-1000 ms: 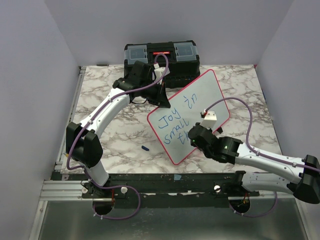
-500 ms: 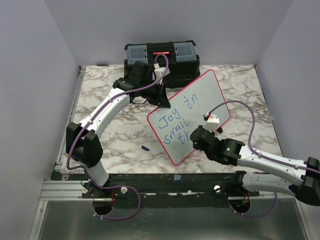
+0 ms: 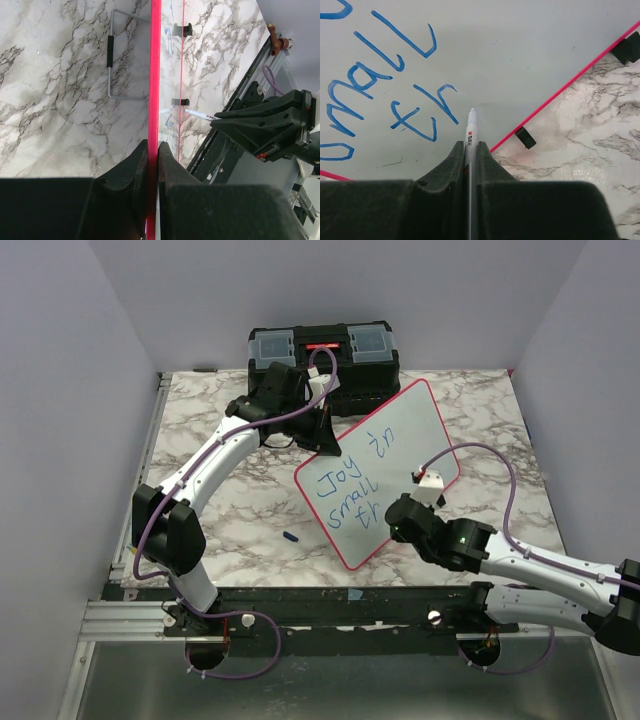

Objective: Write a sentence on the whiteboard

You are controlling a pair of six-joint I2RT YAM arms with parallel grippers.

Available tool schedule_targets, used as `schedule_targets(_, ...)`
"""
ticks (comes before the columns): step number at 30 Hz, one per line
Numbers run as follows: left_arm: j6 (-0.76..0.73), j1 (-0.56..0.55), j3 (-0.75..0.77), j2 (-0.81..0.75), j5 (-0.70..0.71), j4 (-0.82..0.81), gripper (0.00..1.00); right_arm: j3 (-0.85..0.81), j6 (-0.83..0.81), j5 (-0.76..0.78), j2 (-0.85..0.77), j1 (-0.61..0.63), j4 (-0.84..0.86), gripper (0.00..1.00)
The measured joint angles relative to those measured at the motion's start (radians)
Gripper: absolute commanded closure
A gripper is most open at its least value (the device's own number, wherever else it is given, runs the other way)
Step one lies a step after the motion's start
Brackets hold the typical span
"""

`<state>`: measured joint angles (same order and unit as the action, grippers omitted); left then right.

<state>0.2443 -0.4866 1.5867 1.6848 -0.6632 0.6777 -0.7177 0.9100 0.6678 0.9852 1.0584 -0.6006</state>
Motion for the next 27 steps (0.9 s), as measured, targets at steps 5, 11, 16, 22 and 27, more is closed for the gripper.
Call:
schedule_targets(5,0.000,0.000,0.000,0.000,0.000,0.000,1.00,-0.015,0.006,0.001,-0.031,0.000,-0.003,0.99)
schedule_targets(11,0.000,0.000,0.000,0.000,0.000,0.000,1.00,-0.016,0.006,0.002,-0.042,0.000,0.021,0.99)
schedule_targets(16,0.000,0.000,0.000,0.000,0.000,0.000,1.00,-0.027,0.005,0.014,0.002,0.000,0.038,0.99)
schedule_targets(22,0.000,0.000,-0.002,0.000,-0.001,-0.001,1.00,-0.044,0.005,0.033,0.053,0.000,0.061,0.99)
schedule_targets(27,0.000,0.000,-0.002,0.000,-0.001,-0.001,1.00,-0.045,0.005,0.046,0.072,0.000,0.076,0.99)
